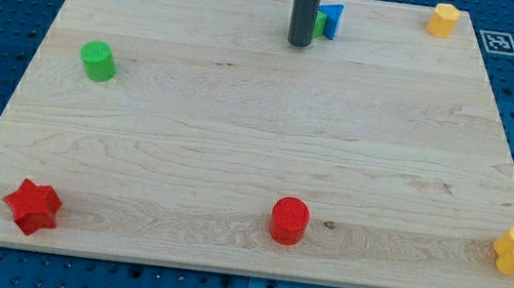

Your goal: Slide the green star diagonally top left to the blue triangle

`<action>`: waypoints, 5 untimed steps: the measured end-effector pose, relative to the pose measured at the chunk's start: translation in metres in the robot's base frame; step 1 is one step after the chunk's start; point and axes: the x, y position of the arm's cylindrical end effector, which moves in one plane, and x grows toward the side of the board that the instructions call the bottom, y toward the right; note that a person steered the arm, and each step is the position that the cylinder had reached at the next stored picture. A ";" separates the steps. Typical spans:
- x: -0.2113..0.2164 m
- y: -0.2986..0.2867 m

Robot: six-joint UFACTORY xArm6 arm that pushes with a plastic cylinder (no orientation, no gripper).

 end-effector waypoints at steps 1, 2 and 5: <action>0.006 0.004; 0.016 0.044; -0.005 0.027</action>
